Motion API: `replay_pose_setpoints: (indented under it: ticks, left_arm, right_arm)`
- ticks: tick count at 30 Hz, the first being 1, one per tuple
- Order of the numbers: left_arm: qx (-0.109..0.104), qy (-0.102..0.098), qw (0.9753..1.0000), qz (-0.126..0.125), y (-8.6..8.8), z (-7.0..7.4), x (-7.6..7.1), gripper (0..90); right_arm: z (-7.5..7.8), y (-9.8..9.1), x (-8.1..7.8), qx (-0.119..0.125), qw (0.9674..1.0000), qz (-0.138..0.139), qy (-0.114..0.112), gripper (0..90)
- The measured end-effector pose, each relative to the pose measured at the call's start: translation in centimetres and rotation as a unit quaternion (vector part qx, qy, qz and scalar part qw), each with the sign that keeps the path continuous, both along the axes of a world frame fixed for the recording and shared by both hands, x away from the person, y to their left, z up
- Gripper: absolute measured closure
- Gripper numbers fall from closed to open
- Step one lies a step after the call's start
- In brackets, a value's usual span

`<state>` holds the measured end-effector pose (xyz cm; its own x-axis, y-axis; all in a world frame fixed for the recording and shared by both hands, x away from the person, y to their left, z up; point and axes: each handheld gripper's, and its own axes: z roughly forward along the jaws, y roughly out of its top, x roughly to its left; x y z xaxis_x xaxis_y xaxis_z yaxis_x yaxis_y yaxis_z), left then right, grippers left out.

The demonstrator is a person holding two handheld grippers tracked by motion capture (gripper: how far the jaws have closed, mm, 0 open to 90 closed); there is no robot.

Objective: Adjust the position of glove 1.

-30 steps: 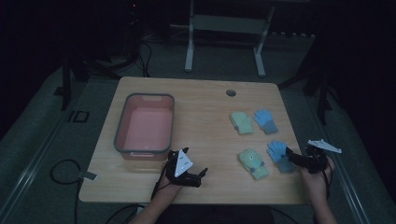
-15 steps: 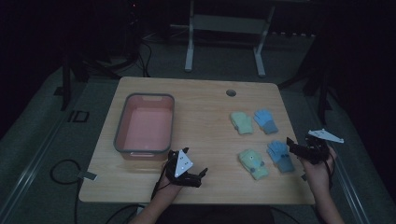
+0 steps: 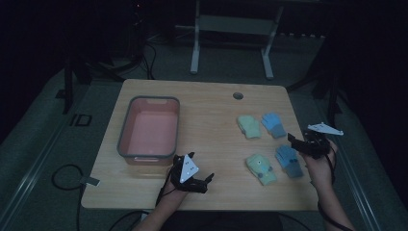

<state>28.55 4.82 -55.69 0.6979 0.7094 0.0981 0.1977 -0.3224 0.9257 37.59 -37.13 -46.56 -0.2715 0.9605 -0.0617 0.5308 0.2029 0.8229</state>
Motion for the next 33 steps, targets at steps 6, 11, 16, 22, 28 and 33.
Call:
replay_pose_setpoints:
  ticks: [6,11,16,22,28,33]
  left_arm:
    - [0.000,0.000,1.0000,-0.001,0.0,0.0,0.0,0.1]
    - [0.000,0.000,1.0000,-0.001,0.0,0.0,0.0,0.1]
    - [0.002,0.000,1.0000,-0.002,0.0,0.0,0.0,0.1]
    - [0.002,-0.001,1.0000,-0.002,0.0,0.0,0.0,0.1]
    - [0.001,-0.001,1.0000,-0.003,0.0,0.0,0.0,0.1]
    - [0.001,-0.001,1.0000,-0.003,0.0,0.0,0.0,0.1]
  right_arm:
    - [0.0,1.2,1.2,0.008,0.9998,0.017,0.005,34.6]
    - [0.0,2.3,2.3,0.005,0.9995,0.031,0.008,37.5]
    - [-0.2,3.2,3.4,0.004,0.9986,0.050,0.015,40.9]
    - [-0.8,4.6,4.9,0.007,0.9976,0.063,0.028,43.1]
    - [-1.5,6.2,6.5,0.003,0.9960,0.081,0.038,45.2]
    - [-2.3,7.7,8.2,-0.006,0.9943,0.093,0.052,45.0]
